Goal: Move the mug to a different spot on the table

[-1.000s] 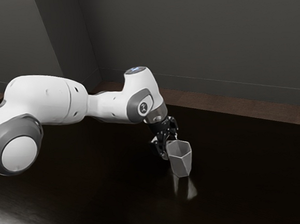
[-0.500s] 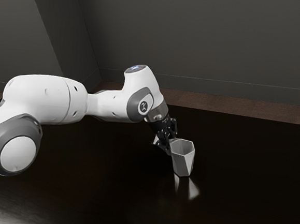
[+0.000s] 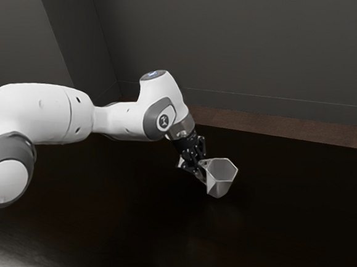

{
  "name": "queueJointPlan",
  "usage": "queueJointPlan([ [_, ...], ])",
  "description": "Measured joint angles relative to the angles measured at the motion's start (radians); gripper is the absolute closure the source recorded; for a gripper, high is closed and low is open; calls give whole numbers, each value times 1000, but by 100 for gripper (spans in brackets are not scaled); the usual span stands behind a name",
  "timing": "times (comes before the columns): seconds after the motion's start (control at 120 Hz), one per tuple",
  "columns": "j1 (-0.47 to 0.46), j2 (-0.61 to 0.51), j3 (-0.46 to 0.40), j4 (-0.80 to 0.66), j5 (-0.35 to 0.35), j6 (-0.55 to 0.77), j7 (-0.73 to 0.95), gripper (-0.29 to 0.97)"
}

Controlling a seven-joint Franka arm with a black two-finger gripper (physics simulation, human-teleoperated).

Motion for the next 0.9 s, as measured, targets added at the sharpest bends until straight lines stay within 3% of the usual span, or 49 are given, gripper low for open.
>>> queueJointPlan([
  [0.117,9,-70,17,-68,-17,8,2,67],
  [0.4,87,-285,59,-342,-182,55,55,67],
  [0.9,211,-334,172,-468,-373,77,275,67],
])
